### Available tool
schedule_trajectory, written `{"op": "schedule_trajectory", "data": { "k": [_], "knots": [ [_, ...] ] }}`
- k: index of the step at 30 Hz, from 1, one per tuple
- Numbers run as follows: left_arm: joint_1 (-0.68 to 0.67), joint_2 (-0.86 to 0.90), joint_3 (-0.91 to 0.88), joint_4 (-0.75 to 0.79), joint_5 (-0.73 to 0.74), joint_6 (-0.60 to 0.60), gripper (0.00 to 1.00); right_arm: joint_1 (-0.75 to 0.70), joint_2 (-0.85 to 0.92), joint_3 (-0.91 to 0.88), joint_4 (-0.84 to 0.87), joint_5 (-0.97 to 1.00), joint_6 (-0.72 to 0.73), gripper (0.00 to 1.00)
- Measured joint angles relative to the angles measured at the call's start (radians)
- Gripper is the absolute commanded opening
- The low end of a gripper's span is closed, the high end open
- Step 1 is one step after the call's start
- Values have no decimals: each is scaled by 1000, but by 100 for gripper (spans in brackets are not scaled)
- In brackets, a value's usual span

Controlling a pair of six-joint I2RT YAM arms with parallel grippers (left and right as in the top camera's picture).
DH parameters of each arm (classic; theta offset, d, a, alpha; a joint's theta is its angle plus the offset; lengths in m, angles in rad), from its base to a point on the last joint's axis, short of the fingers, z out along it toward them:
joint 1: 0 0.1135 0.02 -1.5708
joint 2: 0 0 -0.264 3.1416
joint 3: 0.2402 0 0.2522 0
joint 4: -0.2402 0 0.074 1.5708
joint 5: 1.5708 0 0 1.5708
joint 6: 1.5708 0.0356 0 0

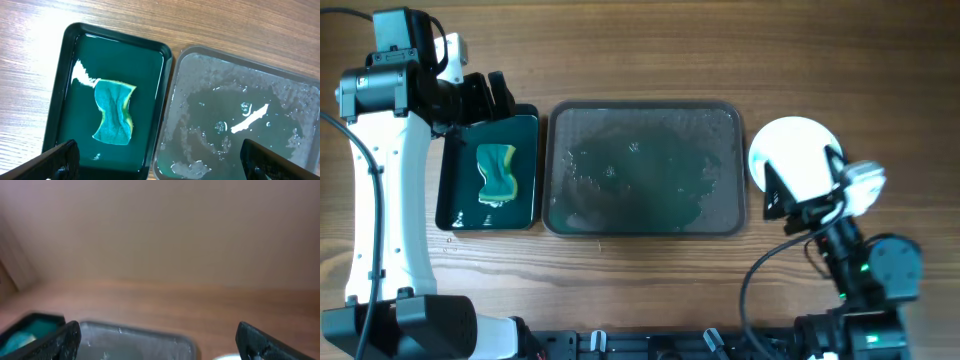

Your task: Clean dirty plates on tray and stack at the side

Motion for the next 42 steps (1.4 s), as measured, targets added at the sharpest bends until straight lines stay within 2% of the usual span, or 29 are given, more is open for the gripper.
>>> {"op": "schedule_trajectory", "data": {
  "k": [5,10,13,39,42],
  "knots": [
    [0,0,0,0,0,0,100,6,-180,-252,99,0,-22,100],
    [0,0,0,0,0,0,100,6,-322,-365,109,14,-26,100],
    [0,0,0,0,0,0,100,6,-348,-380,64,19,-26,100],
    [-5,-3,0,0,0,0,100,6,-348,-383,64,19,-26,100],
    [-61,-79,-21,64,-1,0,100,6,-348,-383,64,19,-26,100]
  ]
}}
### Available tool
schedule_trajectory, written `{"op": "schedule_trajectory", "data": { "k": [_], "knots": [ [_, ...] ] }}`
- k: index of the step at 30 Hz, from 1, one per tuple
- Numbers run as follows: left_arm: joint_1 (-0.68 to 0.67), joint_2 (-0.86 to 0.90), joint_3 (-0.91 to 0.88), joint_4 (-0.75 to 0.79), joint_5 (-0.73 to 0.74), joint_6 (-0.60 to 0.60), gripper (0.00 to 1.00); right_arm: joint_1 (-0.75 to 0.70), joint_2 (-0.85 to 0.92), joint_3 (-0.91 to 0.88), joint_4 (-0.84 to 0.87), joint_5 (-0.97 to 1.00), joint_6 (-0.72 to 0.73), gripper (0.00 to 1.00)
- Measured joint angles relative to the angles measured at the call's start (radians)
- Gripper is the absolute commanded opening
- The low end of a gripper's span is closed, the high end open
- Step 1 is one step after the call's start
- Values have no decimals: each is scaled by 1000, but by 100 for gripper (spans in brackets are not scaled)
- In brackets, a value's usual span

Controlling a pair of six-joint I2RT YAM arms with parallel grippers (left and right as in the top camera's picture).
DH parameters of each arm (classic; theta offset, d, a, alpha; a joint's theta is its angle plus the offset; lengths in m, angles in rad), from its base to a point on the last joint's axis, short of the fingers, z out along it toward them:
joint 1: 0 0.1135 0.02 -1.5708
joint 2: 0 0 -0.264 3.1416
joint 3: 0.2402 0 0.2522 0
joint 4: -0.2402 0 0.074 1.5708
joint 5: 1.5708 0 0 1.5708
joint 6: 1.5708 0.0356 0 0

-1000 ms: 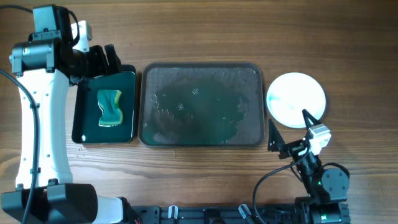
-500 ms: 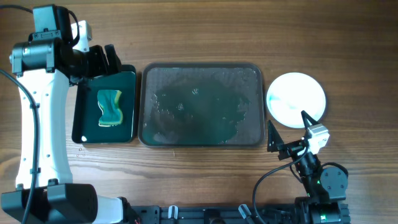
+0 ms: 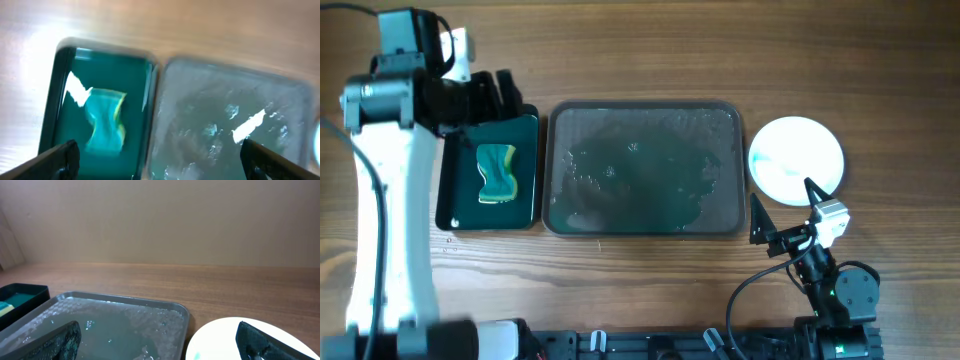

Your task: Clean dirty plates on tray and stack at the side

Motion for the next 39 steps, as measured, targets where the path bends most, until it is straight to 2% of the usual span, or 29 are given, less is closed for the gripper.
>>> {"op": "schedule_trajectory", "data": {
  "k": [2,5,8,12,17,21,28,39],
  "knots": [
    [-48,-111,-39,120,2,0,100,0,0,0,0,0,0,100],
    [-77,-371,-197,362,24,0,100,0,-1,0,0,1,0,100],
    [-76,-630,-470,572,46,0,100,0,-1,0,0,4,0,100],
    [-76,-949,-975,941,56,0,100,0,-2,0,0,6,0,100],
    [-75,-1211,-1313,1141,60,0,100,0,-2,0,0,7,0,100],
    [-52,-1354,-1472,1169,61,5,100,0,-2,0,0,7,0,100],
    [-13,-1489,-1575,1148,60,38,100,0,-2,0,0,7,0,100],
    [-11,-1511,-1651,1104,61,45,100,0,-2,0,0,7,0,100]
  ]
}}
